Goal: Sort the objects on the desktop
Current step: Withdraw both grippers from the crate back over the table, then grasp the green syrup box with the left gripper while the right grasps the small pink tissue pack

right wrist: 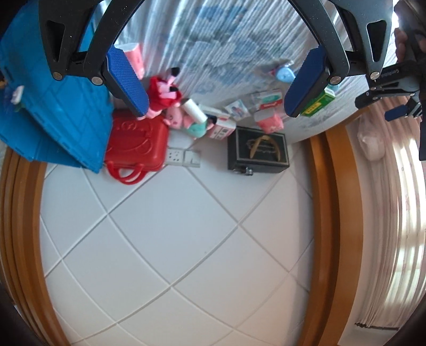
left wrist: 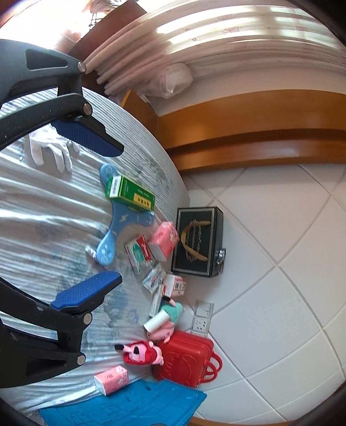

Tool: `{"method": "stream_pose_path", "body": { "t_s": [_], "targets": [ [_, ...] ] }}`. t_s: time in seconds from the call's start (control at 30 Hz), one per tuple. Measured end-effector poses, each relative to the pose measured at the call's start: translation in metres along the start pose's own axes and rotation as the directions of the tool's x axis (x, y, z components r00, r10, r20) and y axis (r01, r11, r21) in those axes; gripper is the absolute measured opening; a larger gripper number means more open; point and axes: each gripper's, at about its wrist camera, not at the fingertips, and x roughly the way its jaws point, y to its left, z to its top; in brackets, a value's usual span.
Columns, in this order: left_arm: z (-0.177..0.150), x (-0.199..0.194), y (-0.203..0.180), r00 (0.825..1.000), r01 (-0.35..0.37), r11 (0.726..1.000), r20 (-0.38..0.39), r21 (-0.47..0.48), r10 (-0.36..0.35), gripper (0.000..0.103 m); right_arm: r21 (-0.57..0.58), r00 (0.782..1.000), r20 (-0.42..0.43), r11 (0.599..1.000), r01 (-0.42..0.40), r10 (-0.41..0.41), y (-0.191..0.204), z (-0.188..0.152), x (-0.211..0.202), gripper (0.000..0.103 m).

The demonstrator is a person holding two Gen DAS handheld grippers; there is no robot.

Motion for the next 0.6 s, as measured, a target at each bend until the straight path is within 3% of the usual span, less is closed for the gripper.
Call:
{"method": "stream_pose_path", "body": {
  "t_s": [0.23,0.6],
  "targets": [
    [-0.01,0.061,0.069,0.994,-0.029,0.999,-0.105,-0.024,0.026,0.088,-0.01,0.985,-0.165,0.999,-0.053,0.051,0.068,-0.014,0.085,0.103],
    [0.009,0.184,0.084,0.972,0.047,0.999,-0.228,-0.013,-0.048,0.088,-0.007,0.942,-0.331,0.998,-0.064,0.059,0.112,-0.024,0.21,0.103]
  ]
}}
